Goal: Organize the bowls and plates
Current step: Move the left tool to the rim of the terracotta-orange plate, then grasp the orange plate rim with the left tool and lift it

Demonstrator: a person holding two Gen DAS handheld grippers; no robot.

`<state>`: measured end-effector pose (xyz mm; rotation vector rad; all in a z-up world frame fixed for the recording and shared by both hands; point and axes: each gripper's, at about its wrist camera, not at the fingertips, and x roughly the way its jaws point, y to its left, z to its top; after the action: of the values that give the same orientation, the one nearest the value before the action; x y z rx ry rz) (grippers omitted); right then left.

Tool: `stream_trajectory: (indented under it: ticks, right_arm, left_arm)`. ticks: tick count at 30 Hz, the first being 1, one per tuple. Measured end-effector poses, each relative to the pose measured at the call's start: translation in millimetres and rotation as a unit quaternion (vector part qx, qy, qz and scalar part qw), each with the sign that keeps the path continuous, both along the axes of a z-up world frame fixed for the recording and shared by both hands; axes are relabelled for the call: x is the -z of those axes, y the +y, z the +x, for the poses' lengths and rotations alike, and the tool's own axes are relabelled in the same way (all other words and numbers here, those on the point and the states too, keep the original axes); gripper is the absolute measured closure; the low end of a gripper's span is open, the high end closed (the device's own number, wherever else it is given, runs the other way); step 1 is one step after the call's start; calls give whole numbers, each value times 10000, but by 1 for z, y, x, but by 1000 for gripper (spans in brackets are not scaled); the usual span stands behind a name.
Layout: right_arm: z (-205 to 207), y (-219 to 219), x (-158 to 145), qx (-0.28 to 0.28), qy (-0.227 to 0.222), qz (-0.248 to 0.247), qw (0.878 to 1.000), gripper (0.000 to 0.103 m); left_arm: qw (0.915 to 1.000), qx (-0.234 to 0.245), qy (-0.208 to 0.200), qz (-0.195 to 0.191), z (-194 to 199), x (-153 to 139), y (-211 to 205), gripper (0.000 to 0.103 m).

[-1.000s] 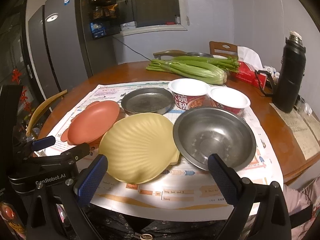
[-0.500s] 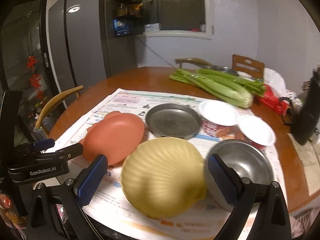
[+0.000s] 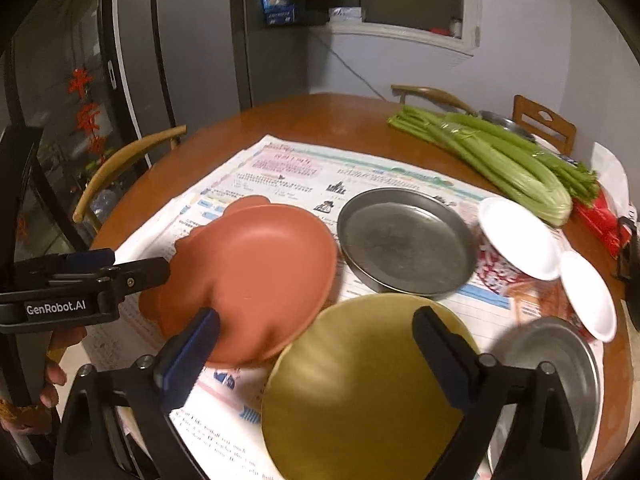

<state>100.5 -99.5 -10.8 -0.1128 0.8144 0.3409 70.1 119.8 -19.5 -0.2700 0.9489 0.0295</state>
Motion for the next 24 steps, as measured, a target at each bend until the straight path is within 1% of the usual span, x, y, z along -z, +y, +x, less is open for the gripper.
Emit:
stream_trajectory:
  ticks: [4,7,10,13,15,16,17,18,19,20,24]
  right_arm:
    - [17,10,10,-66,182,-47,9998,20]
    - [26,15,14,-137,273,-6,9995,26]
    - [34,21,17,-227,356,-34,9991,34]
    - [38,24,20,-268,413,-23,9988,36]
    - [39,26,22,-284,410,-61,9987,36]
    - [39,27,23,-301,409,-66,9987,36]
    - [38,28,23,-312,404,-74,9987,37]
    - [39,29,23,-320,412,-63,9986,37]
    - [39,29,23,-343,428,-34,9985,37]
    - [38,30,23,-355,430,-38,9984,37]
    - [36,33,23,-357,360,-170,9986,37]
  left_arm:
    - [9998,140,120,-55,12,6,-5,8]
    - [9996,217,167,-19,18,8,-11,8]
    - [9996,200,214,-36,22,11,-12,8]
    - [9996,201,198,-29,23,11,-14,8]
    - [9996,223,143,-11,23,9,-16,11]
    - [9996,255,131,-14,24,9,-17,18]
    - [9994,304,155,-41,25,10,-18,33]
    - [9991,357,192,-81,26,11,-19,41]
    - [9986,440,261,-145,29,13,-21,54]
    - [9982,481,303,-199,30,15,-22,61]
    - [9984,466,261,-170,30,17,-25,63]
